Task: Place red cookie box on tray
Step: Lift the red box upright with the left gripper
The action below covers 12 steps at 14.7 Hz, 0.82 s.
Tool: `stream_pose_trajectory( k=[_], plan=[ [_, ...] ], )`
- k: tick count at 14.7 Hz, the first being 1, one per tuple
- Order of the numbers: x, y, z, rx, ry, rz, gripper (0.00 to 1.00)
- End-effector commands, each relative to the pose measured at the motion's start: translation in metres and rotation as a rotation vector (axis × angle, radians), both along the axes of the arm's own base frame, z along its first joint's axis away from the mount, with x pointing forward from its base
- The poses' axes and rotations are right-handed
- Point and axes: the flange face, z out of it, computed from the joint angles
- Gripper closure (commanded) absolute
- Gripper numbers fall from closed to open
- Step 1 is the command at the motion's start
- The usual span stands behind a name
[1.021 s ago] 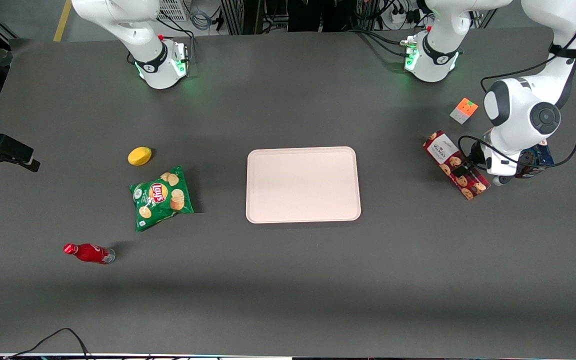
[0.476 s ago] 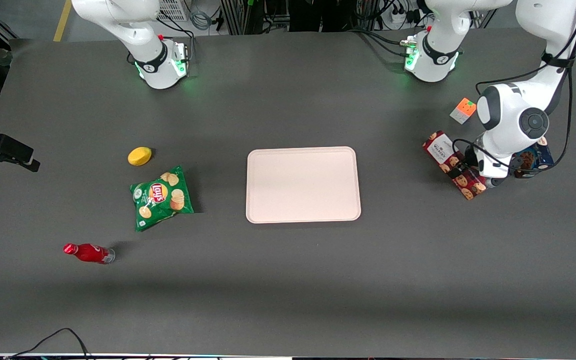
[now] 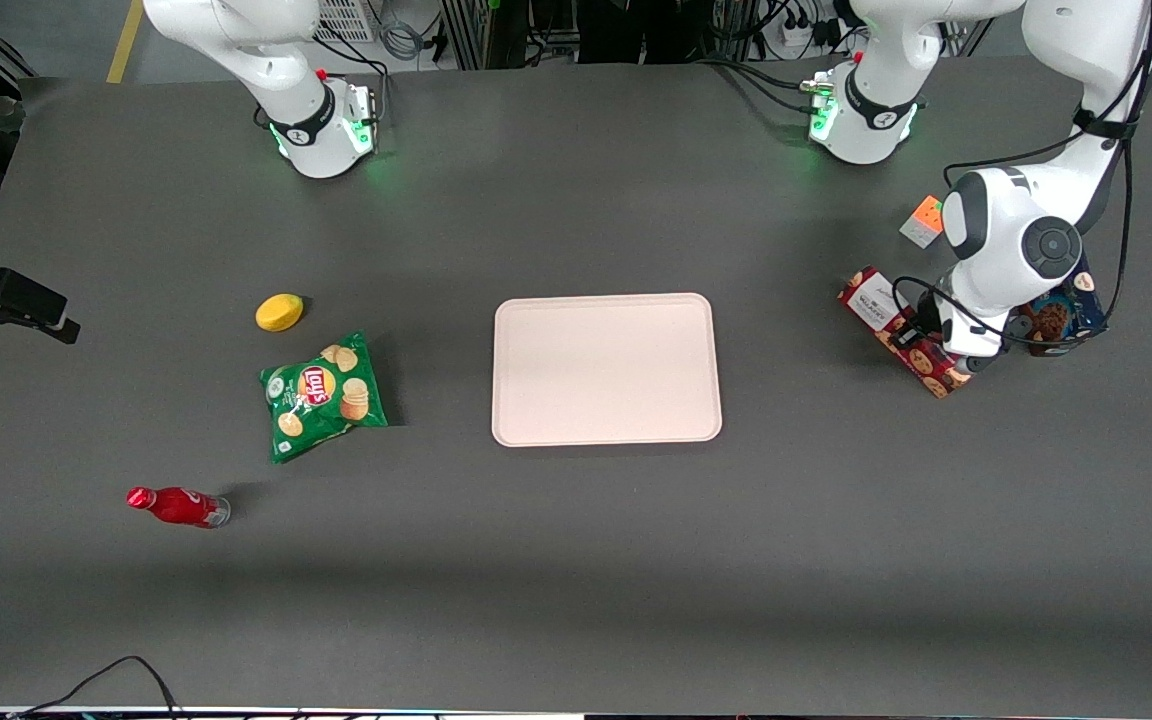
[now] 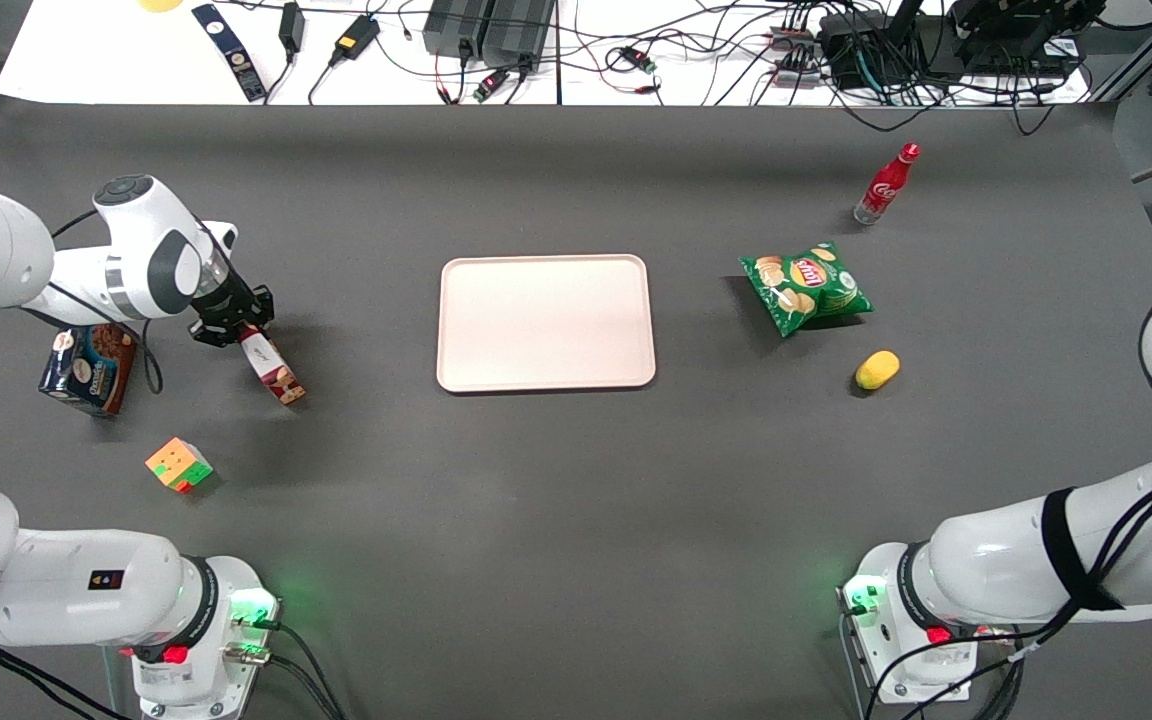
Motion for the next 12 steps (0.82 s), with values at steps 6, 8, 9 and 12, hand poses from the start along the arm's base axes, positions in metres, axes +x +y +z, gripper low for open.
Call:
stream_pose_trajectory(
  k=[6, 8, 9, 12],
  plan=[
    [0.039, -0.018, 0.086, -0.034, 0.088, -0.051, 0.91],
    [0.055, -0.020, 0.131, -0.041, 0.107, -0.055, 0.91],
    [0.063, -0.021, 0.151, -0.039, 0.116, -0.063, 0.90],
    [0.082, -0.029, 0.215, -0.044, 0.143, -0.101, 0.91]
  ],
)
